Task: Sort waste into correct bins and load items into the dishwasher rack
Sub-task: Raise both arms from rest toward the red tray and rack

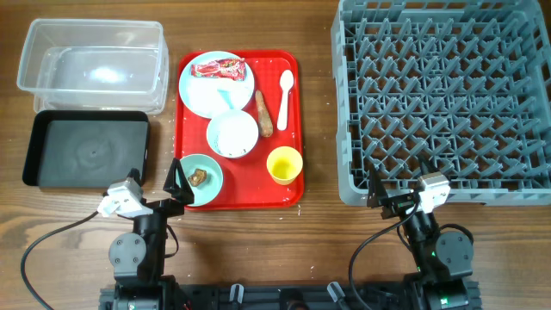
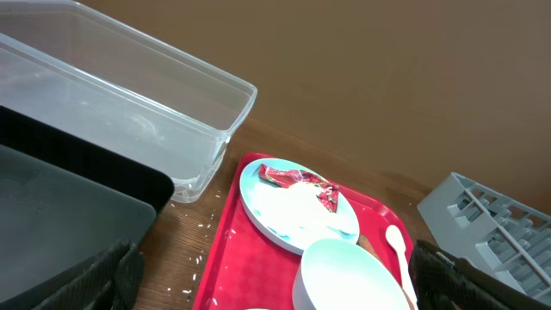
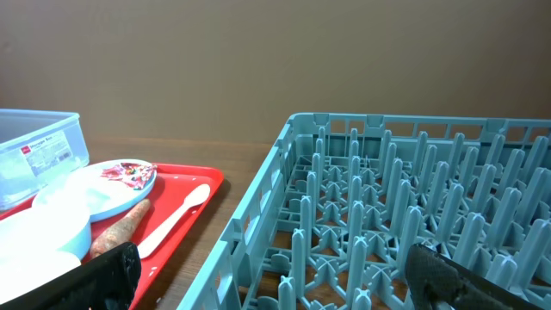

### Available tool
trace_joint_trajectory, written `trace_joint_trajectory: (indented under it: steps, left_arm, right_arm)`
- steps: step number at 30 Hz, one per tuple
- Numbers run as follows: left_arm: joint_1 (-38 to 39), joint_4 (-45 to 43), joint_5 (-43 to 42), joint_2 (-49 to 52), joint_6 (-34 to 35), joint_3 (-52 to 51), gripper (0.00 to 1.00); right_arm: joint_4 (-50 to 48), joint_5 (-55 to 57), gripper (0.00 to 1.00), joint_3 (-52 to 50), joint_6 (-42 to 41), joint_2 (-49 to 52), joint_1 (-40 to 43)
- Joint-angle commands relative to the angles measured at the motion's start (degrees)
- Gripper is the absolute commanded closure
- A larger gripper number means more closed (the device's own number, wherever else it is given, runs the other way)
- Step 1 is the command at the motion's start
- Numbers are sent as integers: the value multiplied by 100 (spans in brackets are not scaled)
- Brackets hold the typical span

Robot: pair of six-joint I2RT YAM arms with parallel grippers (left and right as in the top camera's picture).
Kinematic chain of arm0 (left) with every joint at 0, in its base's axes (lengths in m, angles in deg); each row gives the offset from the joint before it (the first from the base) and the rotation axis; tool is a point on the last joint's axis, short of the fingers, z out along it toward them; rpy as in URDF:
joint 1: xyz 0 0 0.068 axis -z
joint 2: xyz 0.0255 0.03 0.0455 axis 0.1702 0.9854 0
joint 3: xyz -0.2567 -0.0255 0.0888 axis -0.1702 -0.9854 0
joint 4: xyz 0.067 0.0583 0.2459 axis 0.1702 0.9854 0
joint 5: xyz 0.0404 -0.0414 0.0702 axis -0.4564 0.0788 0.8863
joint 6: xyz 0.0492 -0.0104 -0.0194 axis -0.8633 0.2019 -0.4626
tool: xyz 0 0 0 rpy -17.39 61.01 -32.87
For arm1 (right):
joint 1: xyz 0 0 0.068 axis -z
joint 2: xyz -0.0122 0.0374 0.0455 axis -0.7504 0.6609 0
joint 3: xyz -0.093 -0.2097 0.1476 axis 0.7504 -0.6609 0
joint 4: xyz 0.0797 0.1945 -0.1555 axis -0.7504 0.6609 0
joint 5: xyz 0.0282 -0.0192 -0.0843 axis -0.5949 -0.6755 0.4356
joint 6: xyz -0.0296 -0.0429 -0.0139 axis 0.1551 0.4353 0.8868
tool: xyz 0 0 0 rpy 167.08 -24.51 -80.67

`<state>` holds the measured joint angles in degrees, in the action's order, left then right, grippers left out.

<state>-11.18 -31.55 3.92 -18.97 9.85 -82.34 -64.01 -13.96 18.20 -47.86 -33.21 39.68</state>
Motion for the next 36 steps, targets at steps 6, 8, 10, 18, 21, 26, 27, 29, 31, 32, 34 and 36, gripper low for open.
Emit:
trace_joint_trajectory:
  steps: [6,8,10,18,21,26,27,29,31,32,34,36]
  left_arm:
    - [31,-13,-48,-20,-92,-35,0]
    - [31,-13,-48,-20,-92,-35,0]
    - [31,-13,-48,-20,-92,-35,0]
    - [31,-13,-48,-20,-92,-35,0]
    - [31,-15,-46,-20,-94,-35,0]
    - [31,-22,-140,-20,-46,-33,0]
    - [31,-24,-210,-20,-46,-33,0]
    - [31,-133,-380,-20,-50,-33,0]
    - [31,-389,-459,-20,-50,-28,0]
    - [31,-509,-459,-20,-50,-11,0]
    - [31,-605,-452,-15,-116,170,0]
    - [31,-599,-459,94,-114,483,0]
  right_arm:
    - [-17,-66,0,-9,63,-35,2]
    - [-17,-66,0,-9,61,-35,2]
    - [-17,-66,0,-9,63,-35,2]
    - [-46,348,1,-7,74,-35,2]
    - [-59,404,0,-9,57,-35,2]
    - [-140,407,0,-7,74,101,4]
    - [-227,407,0,-7,74,101,2]
    - [-717,367,0,-4,72,101,2]
    - [-1165,291,0,92,76,101,4]
    - [-1204,295,0,201,83,101,4]
    - [-1139,295,0,501,267,151,4]
    - [-1134,297,0,872,599,407,4]
